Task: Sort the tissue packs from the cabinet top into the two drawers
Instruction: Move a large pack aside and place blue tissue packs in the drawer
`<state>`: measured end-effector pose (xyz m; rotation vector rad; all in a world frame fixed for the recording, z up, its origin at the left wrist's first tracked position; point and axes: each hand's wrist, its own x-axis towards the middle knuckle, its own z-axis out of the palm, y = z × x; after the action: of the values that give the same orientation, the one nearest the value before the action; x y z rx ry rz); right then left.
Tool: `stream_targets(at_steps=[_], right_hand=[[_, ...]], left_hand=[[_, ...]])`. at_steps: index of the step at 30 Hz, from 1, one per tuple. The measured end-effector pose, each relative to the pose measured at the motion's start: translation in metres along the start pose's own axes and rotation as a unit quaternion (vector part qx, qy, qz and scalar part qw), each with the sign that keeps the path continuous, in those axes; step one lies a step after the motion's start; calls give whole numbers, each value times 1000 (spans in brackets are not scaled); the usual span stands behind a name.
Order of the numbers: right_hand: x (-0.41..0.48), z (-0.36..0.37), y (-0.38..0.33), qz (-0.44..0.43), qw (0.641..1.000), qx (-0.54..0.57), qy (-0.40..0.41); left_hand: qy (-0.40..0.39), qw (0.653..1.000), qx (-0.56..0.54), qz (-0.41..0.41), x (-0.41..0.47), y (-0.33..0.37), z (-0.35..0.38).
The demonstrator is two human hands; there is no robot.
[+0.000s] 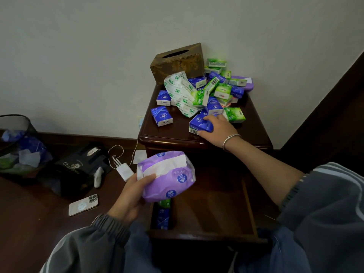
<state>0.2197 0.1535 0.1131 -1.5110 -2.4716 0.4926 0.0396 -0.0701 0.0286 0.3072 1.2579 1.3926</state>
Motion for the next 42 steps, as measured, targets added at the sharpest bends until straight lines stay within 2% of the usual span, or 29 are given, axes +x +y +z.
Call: stream_targets(at_steps=[7,12,16,19,21,24,26,29,31,35,37,42], right_hand=[[16,-16,-18,22,998,-7,-52],[25,-19,-34,71,987,-115,-88],[25,-15,-37,42,977,-195,-69],[18,-10,-37,49,985,-147,-74],[6,-11,-34,38,995,-82,-43],[-26,-15,-17,26,994,100,27],[-54,-16,2,73,956,284,30],[-100,-8,47,194,828,523,-53],[-126,7,80,277,752,589,-103],[-162,48,120,389,645,646,-126],[-170,63,126,406,621,658,-126],[-169,72,132,410,628,651,-119]], left_hand=[[10,1000,-17,-5,-4,-3,-12],[12,1000,-23,-4,-5,-9,-17],[16,1000,-18,1,-7,-15,-19],[18,1000,-7,-11,-9,-19,-19],[20,1000,1,-20,-10,-21,-19],[29,999,11,-33,-7,-28,-21],[30,998,13,-55,-4,-34,-21],[25,995,10,-98,3,-46,-15],[26,992,21,-126,9,-55,-5],[39,987,50,-146,18,-67,25],[44,984,56,-163,21,-67,40],[56,981,31,-181,26,-72,60]])
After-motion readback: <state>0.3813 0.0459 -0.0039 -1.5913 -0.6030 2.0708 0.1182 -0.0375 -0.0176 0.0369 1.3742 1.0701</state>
